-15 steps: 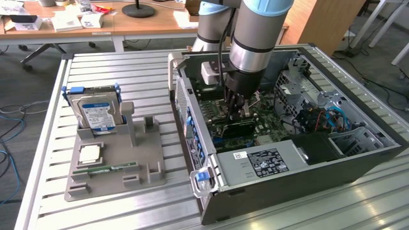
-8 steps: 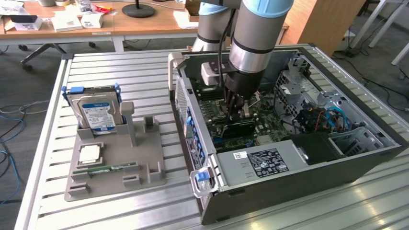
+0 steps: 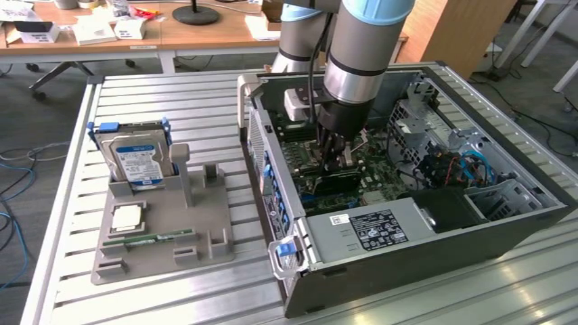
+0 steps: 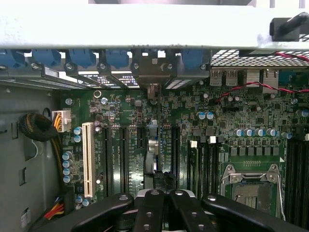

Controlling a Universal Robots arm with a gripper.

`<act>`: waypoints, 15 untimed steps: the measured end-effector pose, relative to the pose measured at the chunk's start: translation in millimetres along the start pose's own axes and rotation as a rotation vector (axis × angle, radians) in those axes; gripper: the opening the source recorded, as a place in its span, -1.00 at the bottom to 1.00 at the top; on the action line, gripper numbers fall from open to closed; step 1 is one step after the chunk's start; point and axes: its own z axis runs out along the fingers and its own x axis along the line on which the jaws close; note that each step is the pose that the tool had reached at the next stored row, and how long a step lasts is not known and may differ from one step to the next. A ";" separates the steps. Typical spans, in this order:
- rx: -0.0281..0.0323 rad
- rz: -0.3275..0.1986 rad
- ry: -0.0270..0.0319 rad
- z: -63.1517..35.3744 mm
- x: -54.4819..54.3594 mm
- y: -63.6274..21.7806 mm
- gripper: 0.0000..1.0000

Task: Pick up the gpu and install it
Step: 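Press down on the gpu until it lock into place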

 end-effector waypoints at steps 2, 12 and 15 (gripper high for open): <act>0.0000 0.000 -0.0001 0.1 0.0 0.0 -0.79; 0.0001 0.000 -0.0001 1.3 0.0 0.2 -0.79; 0.0000 0.000 0.0000 1.5 0.0 0.3 -0.79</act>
